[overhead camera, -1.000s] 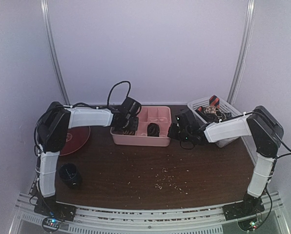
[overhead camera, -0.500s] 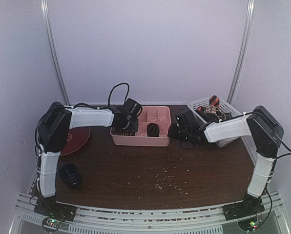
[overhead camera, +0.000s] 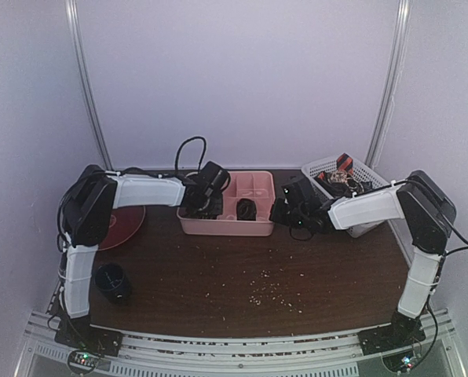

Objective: Roll the ties
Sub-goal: Adjust the tie in the storage box.

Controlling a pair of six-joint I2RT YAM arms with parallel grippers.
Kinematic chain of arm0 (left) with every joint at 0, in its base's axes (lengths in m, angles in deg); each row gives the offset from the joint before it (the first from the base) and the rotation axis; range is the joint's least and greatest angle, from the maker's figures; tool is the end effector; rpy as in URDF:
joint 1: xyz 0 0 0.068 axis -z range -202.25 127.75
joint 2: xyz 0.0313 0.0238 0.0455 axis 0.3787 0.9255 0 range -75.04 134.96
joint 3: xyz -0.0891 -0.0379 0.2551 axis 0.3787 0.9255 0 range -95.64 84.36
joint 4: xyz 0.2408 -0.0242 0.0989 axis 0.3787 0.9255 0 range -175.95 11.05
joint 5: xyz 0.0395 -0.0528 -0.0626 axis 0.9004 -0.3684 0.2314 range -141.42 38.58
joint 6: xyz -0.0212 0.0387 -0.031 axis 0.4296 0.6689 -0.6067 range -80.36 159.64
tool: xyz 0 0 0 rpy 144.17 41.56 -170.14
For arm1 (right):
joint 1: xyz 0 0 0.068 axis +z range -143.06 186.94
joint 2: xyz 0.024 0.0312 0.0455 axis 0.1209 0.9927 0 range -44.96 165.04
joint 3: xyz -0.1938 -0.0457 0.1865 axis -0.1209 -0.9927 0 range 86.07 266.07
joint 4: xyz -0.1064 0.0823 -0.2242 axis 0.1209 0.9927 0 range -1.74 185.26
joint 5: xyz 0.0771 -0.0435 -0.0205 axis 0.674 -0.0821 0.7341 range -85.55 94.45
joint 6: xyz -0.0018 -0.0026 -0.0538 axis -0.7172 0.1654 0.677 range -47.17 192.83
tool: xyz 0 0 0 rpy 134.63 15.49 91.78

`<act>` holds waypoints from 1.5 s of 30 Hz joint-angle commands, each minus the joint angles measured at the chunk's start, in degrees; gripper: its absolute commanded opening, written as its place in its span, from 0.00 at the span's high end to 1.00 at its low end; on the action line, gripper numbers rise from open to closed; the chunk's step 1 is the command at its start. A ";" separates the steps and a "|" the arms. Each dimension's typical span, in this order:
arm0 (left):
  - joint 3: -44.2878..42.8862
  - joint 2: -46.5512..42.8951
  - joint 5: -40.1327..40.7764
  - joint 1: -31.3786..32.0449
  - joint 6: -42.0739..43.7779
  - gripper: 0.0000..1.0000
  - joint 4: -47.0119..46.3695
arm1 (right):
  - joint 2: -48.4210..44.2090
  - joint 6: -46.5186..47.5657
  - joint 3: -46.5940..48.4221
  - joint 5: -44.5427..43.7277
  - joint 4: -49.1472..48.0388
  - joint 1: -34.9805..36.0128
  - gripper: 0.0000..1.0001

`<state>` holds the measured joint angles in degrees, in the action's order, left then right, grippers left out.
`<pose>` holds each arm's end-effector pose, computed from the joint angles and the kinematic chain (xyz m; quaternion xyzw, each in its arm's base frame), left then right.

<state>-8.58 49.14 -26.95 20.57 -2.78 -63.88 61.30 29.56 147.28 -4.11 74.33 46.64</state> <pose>0.3565 -0.3104 0.1709 -0.0634 0.9278 -0.0603 0.3626 0.3134 0.2533 0.1796 0.0637 0.8669 0.2760 0.4102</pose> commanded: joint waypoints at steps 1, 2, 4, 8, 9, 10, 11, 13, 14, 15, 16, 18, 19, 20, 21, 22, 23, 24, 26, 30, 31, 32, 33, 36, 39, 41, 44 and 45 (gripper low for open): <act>2.64 3.07 -2.72 1.00 -1.57 0.67 3.87 | 0.95 2.13 -1.88 4.38 3.67 1.25 1.00; 2.37 3.42 -2.68 0.83 -1.31 0.67 3.86 | 0.97 2.09 -1.95 4.42 3.65 1.25 1.00; 1.93 3.78 -3.07 0.60 -0.46 0.66 3.68 | 1.05 2.19 -2.02 4.51 3.65 1.25 1.00; 1.54 2.87 -3.28 0.60 1.32 0.63 3.06 | 0.91 2.60 -1.80 4.47 4.05 1.14 1.00; 1.28 2.56 -3.29 0.52 1.84 0.62 3.20 | 0.80 2.62 -1.84 4.43 4.01 1.05 1.00; 0.93 2.44 -3.18 0.50 2.03 0.61 3.52 | 0.67 2.57 -1.80 4.43 3.94 0.99 1.00; 0.54 2.17 -3.15 0.50 2.29 0.59 3.87 | 0.56 2.56 -1.82 4.43 3.92 0.99 1.00; -0.04 1.77 -3.03 0.54 2.82 0.56 4.43 | 0.44 2.57 -1.58 4.43 4.02 0.91 1.00; -0.22 1.46 -3.02 0.46 3.10 0.55 4.55 | 0.37 2.53 -1.50 4.38 4.10 0.90 1.00; -0.25 1.07 -2.90 0.50 3.32 0.53 4.56 | 0.36 2.64 -1.46 4.34 4.11 0.90 1.00; -0.22 0.61 -2.85 0.43 3.64 0.51 4.57 | 0.44 2.61 -1.46 4.27 4.14 0.90 1.00; -0.22 -0.20 -2.97 0.51 4.10 0.48 4.57 | 0.52 2.56 -1.45 4.30 4.10 0.89 1.00; -0.22 -0.56 -3.08 0.51 4.31 0.47 4.57 | 0.59 2.55 -1.47 4.26 4.09 0.93 1.00; -0.28 -0.85 -3.04 0.44 4.66 0.46 4.57 | 0.66 2.51 -1.52 4.37 4.13 0.87 1.00; -0.30 -1.13 -3.08 0.45 4.89 0.45 4.54 | 0.70 2.42 -1.58 4.42 4.03 0.90 1.00; -0.30 -1.37 -3.03 0.43 5.08 0.44 4.55 | 0.72 2.40 -1.60 4.47 4.05 0.87 1.00; -0.31 -1.67 -2.91 0.44 5.23 0.44 4.53 | 0.75 2.40 -1.64 4.44 3.93 0.82 1.00; -0.31 -1.98 -2.93 0.42 5.36 0.43 4.54 | 0.71 2.40 -1.62 4.43 3.98 0.83 1.00; -0.39 -2.45 -3.02 0.42 5.73 0.43 4.36 | 0.66 2.35 -1.69 4.43 4.03 0.82 1.00; -0.87 -3.06 -2.36 0.44 6.36 0.43 4.39 | 0.53 2.42 -1.64 4.35 4.09 0.82 1.00; -0.98 -3.25 -2.14 0.42 6.57 0.43 4.39 | 0.53 2.39 -1.67 4.34 4.09 0.81 1.00; -1.13 -3.36 -2.00 0.41 6.74 0.43 4.39 | 0.55 2.43 -1.69 4.38 4.09 0.81 1.00; -1.36 -3.54 -1.86 0.41 6.94 0.42 4.42 | 0.51 2.40 -1.71 4.34 4.11 0.81 1.00; -1.98 -4.00 -1.26 0.43 7.51 0.42 4.38 | 0.61 2.40 -1.73 4.34 4.09 0.81 1.00; -2.44 -4.26 -0.77 0.41 7.84 0.39 4.31 | 0.70 2.39 -1.75 4.38 4.14 0.82 1.00; -2.80 -4.27 -0.52 0.41 8.56 0.38 4.10 | 0.65 2.39 -1.71 4.35 4.10 0.84 1.00; -3.18 -4.56 0.60 0.41 9.21 0.38 3.83 | 0.71 2.48 -1.69 4.37 4.09 0.84 1.00; -3.24 -4.67 0.74 0.44 9.69 0.38 3.45 | 0.71 2.51 -1.63 4.34 4.09 0.82 1.00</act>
<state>-9.96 46.58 -26.76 20.86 4.72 -58.81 61.30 30.48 147.28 -3.96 74.26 46.62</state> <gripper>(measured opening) 0.619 0.036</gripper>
